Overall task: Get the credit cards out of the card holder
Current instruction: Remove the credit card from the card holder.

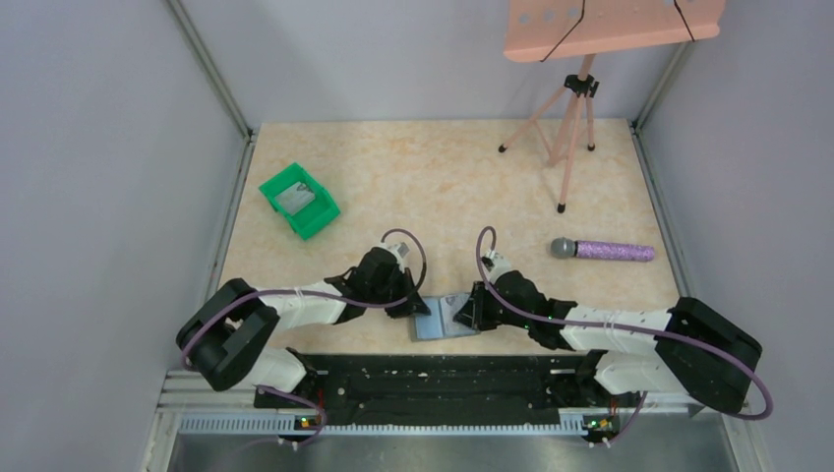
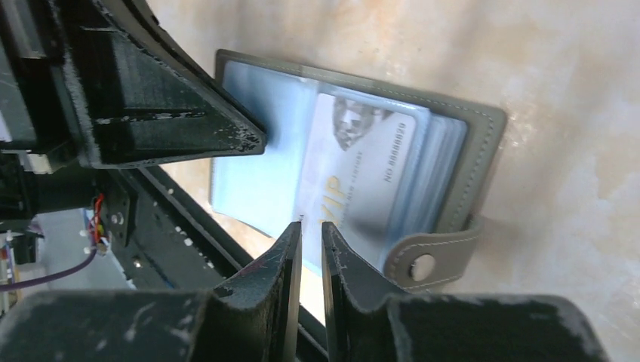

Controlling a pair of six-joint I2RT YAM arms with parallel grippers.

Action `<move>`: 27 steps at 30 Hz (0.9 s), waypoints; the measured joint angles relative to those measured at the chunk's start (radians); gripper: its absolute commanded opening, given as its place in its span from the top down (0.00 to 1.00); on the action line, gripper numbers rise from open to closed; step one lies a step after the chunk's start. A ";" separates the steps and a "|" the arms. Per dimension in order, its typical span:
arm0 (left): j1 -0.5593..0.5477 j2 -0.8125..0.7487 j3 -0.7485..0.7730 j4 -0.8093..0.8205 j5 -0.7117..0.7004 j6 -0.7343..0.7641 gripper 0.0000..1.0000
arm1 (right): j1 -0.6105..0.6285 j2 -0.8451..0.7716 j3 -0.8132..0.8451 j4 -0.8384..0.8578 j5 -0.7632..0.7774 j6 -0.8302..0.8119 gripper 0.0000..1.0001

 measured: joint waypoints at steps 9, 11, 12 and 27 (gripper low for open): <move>-0.049 0.057 -0.020 0.175 0.023 -0.048 0.77 | -0.004 0.018 -0.039 0.021 0.040 0.016 0.89; -0.059 0.058 -0.025 0.204 0.020 -0.057 0.75 | -0.005 0.018 -0.048 0.034 0.043 0.026 0.90; -0.061 0.058 -0.028 0.214 0.019 -0.060 0.75 | -0.005 0.018 -0.054 0.043 0.045 0.033 0.90; -0.106 0.058 -0.066 0.255 -0.059 -0.068 0.71 | -0.021 -0.063 -0.015 -0.085 0.077 0.025 0.79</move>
